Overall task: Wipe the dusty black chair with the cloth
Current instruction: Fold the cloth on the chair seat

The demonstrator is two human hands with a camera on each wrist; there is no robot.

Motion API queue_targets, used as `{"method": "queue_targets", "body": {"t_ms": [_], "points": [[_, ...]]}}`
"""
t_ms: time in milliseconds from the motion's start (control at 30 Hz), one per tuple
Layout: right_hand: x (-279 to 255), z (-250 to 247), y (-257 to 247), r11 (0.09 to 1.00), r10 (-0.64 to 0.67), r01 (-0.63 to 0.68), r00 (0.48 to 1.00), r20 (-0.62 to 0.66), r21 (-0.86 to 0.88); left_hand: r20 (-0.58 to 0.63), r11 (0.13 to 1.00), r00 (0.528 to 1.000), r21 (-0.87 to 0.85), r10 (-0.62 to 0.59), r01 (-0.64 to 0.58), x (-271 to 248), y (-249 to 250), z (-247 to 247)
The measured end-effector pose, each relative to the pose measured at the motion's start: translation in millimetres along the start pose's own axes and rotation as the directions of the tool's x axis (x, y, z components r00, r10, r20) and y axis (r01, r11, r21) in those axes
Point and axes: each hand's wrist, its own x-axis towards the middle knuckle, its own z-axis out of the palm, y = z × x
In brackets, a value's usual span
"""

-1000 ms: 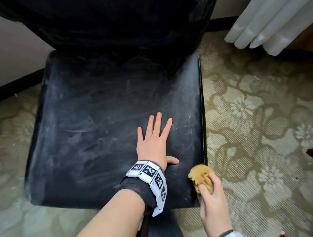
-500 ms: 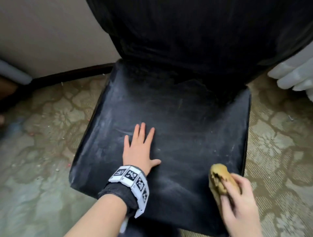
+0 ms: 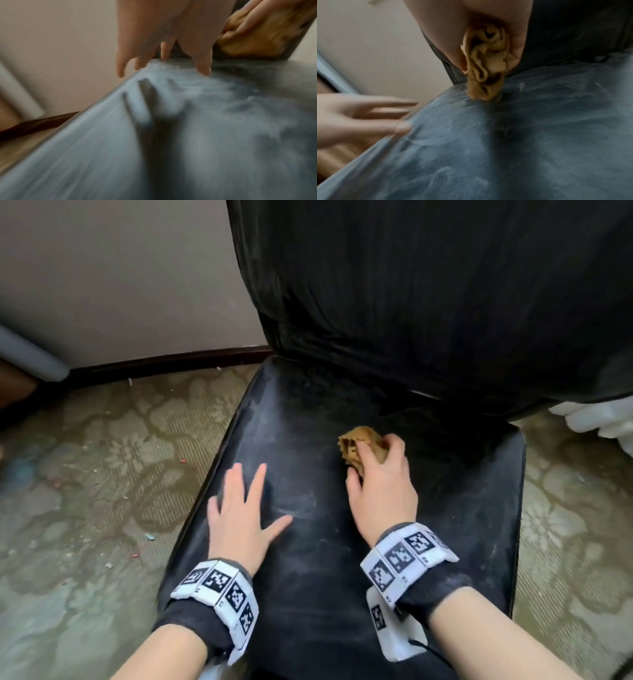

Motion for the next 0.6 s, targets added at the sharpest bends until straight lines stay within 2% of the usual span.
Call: {"method": "queue_targets", "body": {"t_ms": [67,133,200,267,333,433,533,600], "points": [[-2,5,-9,0.999,-0.004,0.005,0.999,0.041,-0.038,-0.023,0.947,0.995,-0.303,0.100,-0.103,15,21,-7],[-9,9,-14,1.000,0.001,0.001,0.994,0.105,-0.019,0.036,0.891,0.991,-0.442,0.131,-0.102,28,40,-9],[-16,10,-12,0.998,0.030,-0.035,0.994,0.109,0.047,0.038,0.879,0.989,-0.463,0.146,-0.112,41,53,-11],[-17,11,-5,0.987,0.105,-0.106,0.994,0.015,0.122,0.039,0.875,0.983,-0.463,0.182,-0.144,50,57,-9],[-9,12,4,0.958,0.228,-0.216,0.972,-0.046,0.188,0.058,0.885,0.974,-0.433,0.218,-0.172,58,59,-4],[9,14,12,0.910,0.339,-0.340,0.940,0.047,0.236,0.061,0.906,0.974,-0.382,0.219,-0.180,67,63,-1],[28,19,12,0.903,0.329,-0.355,0.933,0.144,0.240,0.083,0.923,0.969,-0.331,0.234,-0.195,70,68,1],[36,17,12,0.895,0.321,-0.348,0.937,0.138,0.278,0.091,0.925,0.962,-0.312,0.256,-0.216,69,70,1]]}}
